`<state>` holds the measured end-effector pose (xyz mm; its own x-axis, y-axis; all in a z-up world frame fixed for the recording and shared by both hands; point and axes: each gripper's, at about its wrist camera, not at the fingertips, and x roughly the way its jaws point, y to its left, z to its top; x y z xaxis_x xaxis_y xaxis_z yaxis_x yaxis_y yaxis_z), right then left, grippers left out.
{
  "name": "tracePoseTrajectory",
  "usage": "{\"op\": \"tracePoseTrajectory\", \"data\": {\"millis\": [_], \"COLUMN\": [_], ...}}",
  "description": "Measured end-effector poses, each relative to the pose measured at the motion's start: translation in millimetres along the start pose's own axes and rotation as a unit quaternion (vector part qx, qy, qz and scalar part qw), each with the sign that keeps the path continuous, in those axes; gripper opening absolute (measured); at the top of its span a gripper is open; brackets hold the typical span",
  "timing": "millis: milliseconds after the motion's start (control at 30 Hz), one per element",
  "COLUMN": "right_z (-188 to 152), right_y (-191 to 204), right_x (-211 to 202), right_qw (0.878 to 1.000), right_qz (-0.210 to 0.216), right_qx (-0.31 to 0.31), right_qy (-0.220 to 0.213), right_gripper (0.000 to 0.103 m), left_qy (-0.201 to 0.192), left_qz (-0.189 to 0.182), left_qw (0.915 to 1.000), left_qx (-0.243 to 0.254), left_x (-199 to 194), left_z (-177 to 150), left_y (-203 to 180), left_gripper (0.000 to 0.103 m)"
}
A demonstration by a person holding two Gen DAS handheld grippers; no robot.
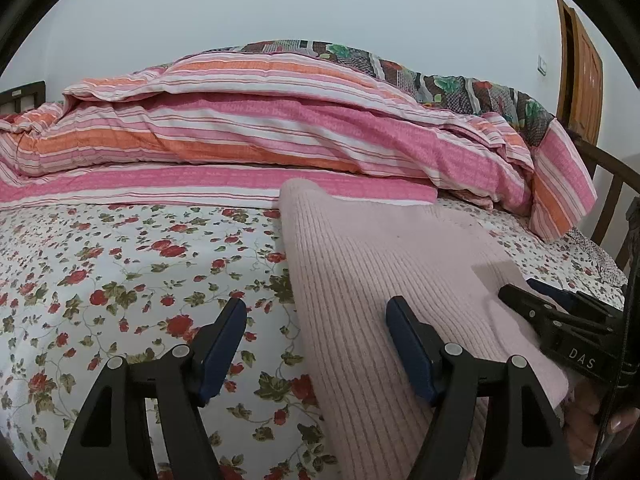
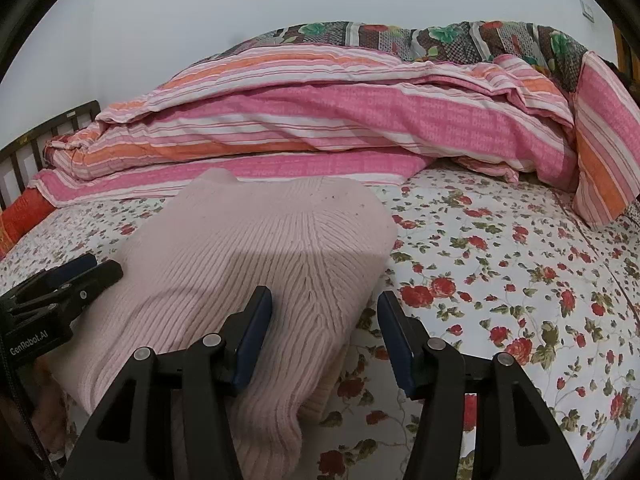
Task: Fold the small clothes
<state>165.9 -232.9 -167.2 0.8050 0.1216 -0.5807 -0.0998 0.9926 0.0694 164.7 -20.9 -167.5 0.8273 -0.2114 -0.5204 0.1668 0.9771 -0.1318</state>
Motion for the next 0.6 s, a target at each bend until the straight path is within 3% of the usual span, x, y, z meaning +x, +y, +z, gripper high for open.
{"op": "tracePoseTrajectory", "data": {"millis": [233,467,600], "right_z": [-0.5,3.0,4.4], "right_y": [0.8,-16.8,-16.0], "right_x": [-4.8,-13.7,-6.1], "right_qw": [1.000,0.996,0.994], "right_qz": [-0.010,0.037,0.043], "right_qx": [0.003,0.073,0.091], "right_qy": [-0.004,0.029,0.045], "right_gripper": [0.057,0.058,0.058], "left_qy": [-0.004,-0.011,-0.003], "left_qz": [-0.001,-0.022,-0.045], "left_qw": [1.0000,0.9992,0.9977], "left_qx": [-0.003,-0.031,-0.049], "left_x": [-3.2,-9.1,-4.3], "left_z": [-0.7,-3.1,-3.1], "left_y": [-0.2,9.6,16.7], "left_gripper": [0.072,0.075,0.075]}}
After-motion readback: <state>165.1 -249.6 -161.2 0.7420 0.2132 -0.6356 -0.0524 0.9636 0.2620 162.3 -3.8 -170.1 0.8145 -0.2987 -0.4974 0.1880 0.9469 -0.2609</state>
